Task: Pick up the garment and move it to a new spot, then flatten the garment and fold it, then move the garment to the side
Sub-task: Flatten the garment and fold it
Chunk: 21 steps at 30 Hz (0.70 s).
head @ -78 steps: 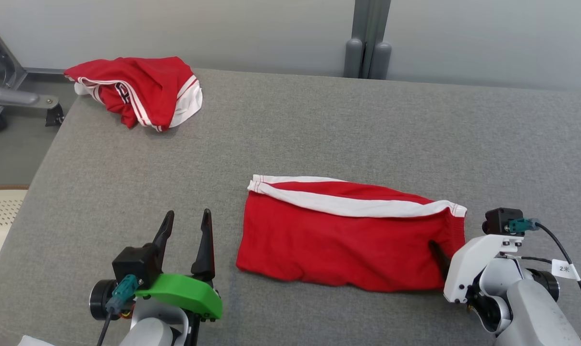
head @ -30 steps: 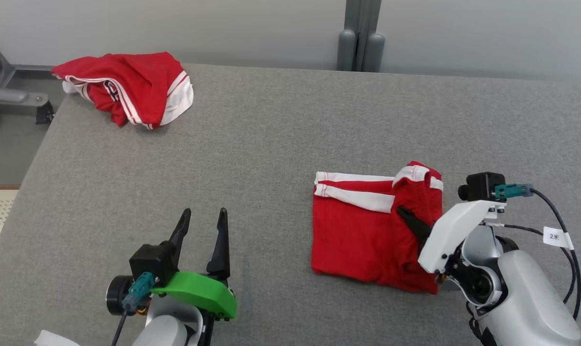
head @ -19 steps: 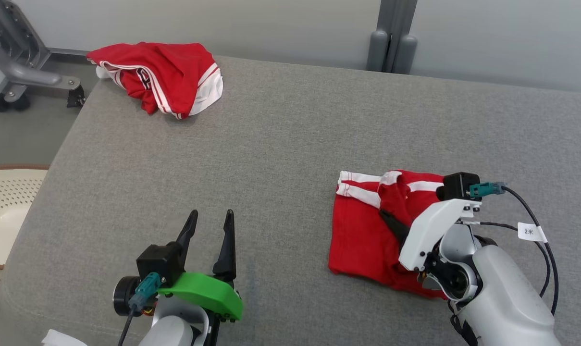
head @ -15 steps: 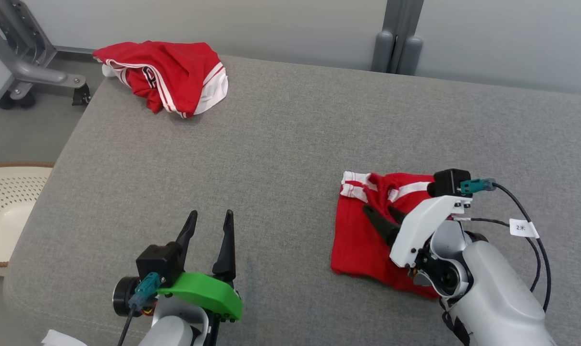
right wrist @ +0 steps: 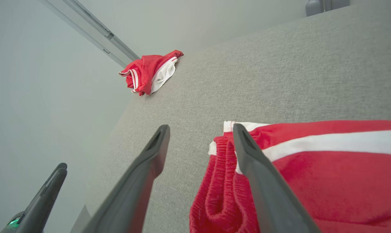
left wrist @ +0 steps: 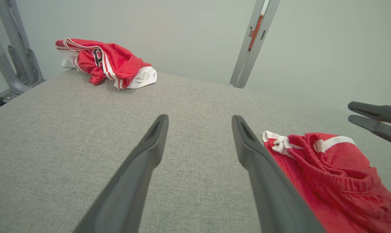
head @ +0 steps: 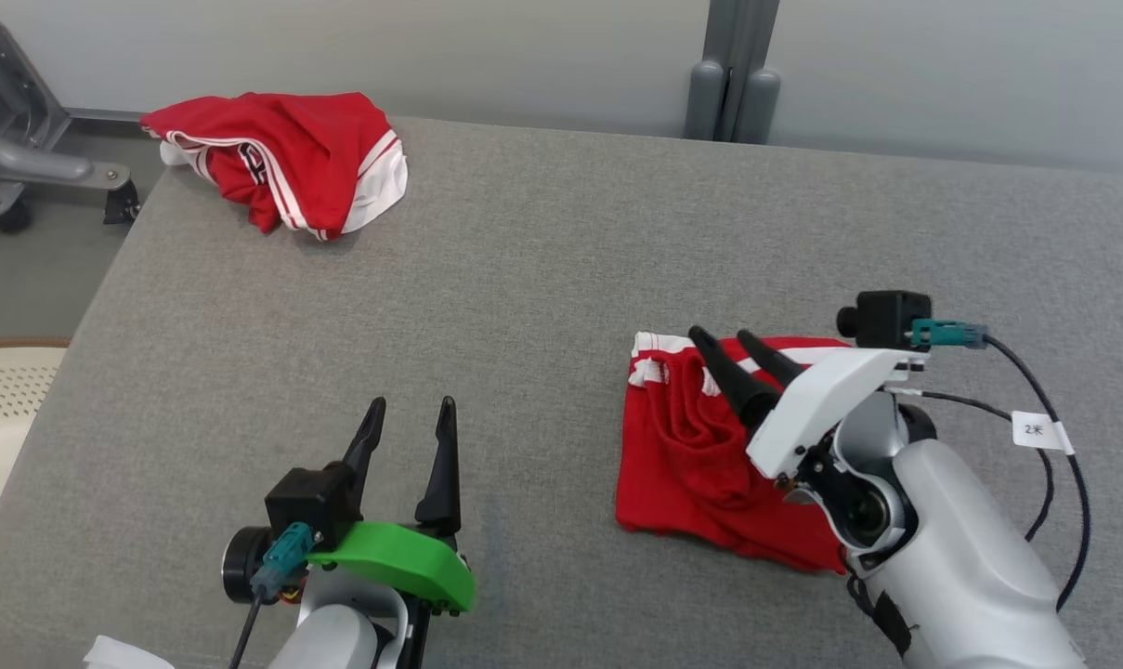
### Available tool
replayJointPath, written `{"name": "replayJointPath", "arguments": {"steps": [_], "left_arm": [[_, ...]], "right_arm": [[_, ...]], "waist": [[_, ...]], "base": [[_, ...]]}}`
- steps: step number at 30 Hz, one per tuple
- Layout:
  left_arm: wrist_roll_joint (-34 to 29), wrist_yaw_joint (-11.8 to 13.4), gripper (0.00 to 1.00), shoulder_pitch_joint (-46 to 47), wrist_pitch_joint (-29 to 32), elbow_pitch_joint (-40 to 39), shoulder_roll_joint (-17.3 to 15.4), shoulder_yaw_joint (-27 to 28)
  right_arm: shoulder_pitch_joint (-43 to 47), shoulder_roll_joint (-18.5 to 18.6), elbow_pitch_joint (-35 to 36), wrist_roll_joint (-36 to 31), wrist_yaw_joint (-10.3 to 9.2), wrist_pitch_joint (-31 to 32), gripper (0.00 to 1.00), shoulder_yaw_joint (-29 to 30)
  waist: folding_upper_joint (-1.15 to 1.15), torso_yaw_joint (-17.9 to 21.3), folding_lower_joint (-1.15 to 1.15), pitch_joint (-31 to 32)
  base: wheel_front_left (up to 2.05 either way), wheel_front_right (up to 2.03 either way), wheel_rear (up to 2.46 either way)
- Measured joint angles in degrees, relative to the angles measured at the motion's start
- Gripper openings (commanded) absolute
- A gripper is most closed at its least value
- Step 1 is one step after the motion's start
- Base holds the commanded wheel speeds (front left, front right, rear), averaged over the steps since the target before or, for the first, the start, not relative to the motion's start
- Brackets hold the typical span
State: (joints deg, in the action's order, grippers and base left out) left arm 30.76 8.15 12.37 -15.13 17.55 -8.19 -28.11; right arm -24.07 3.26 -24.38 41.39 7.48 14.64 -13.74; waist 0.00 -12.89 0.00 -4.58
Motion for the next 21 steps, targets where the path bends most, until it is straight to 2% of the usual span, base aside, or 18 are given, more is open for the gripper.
{"name": "replayJointPath", "arguments": {"steps": [7,15,21], "left_arm": [[-1.2,-0.6,1.00,1.0,0.0,-0.6,0.8,0.8],[-3.1,-1.4,1.00,1.3,0.0,-1.2,2.2,3.4],[-4.5,-2.4,1.00,-0.5,0.0,-1.7,3.3,6.7]], "right_arm": [[2.0,3.8,4.1,-8.6,0.00,-8.7,1.00,4.3],[8.2,4.0,8.3,-17.2,0.00,-15.5,1.00,10.0],[13.9,2.2,11.7,-24.7,0.00,-21.9,1.00,13.6]], "waist": [[0.00,2.5,0.00,0.5],[0.00,5.5,0.00,1.0],[0.00,7.2,0.00,1.7]], "base": [[0.00,0.00,0.00],[0.00,0.00,0.00],[0.00,0.00,0.00]]}}
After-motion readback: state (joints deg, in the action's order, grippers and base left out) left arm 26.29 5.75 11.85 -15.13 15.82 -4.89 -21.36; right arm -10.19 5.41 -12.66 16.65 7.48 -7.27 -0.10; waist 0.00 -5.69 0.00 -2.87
